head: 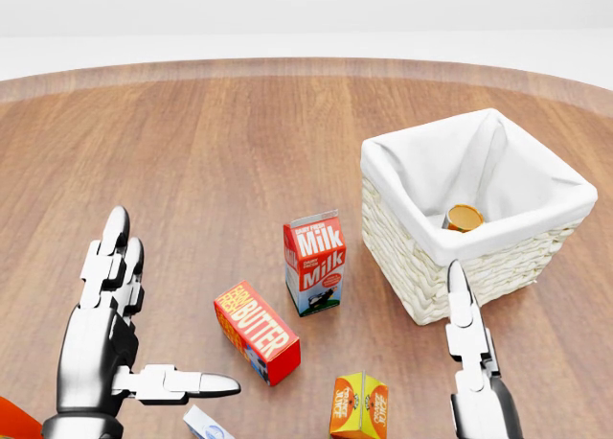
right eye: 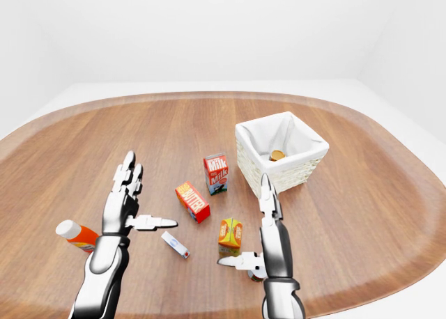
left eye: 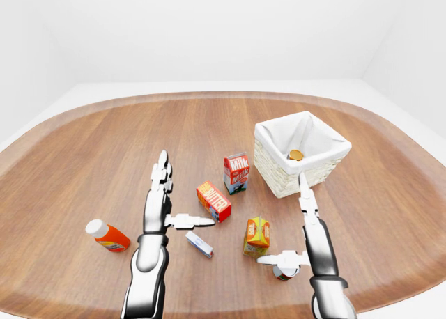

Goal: Pick up the alphabet soup and the tomato sauce, and put them in the basket.

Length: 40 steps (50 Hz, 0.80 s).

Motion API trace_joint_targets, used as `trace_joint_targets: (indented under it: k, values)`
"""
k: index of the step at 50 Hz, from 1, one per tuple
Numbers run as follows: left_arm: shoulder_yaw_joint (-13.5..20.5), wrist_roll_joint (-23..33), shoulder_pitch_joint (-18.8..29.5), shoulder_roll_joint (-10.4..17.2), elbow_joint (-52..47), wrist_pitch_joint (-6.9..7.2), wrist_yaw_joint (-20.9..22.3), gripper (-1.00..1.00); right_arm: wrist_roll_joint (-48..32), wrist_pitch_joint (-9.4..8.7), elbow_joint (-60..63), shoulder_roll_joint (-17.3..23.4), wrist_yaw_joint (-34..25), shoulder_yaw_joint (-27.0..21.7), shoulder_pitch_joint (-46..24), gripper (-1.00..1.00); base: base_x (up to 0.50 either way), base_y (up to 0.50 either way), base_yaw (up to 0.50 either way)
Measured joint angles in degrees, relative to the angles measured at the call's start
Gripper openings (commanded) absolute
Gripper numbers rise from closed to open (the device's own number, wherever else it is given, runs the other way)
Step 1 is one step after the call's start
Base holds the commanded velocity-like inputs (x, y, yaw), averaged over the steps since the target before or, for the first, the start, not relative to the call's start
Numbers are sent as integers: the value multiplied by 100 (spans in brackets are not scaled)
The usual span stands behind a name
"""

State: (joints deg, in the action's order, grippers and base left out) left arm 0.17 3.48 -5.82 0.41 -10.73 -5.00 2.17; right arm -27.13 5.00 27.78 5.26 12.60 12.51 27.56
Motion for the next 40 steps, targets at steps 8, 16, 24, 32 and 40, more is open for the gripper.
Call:
trace_joint_targets:
  k: [8, 16, 24, 32, 40]
  values:
    - [-1, 0, -3, 0, 3, 0, 0, 100, -77, 0, -154, 96, 199, 111, 166, 100, 0, 0, 0]
    - [-1, 0, -4, 0, 5, 0, 0, 100, -143, 0, -327, 207, 408, 228, 301, 100, 0, 0, 0]
    - [-1, 0, -4, 0, 6, 0, 0, 100, -177, 0, -390, 283, 527, 286, 420, 100, 0, 0, 0]
    - [-1, 0, -5, 0, 6, 0, 0, 100, -219, 0, -471, 359, 662, 303, 553, 100, 0, 0, 0]
    - [-1, 1, -5, 0, 5, 0, -1, 100, -253, 0, -580, 399, 744, 267, 684, 100, 0, 0, 0]
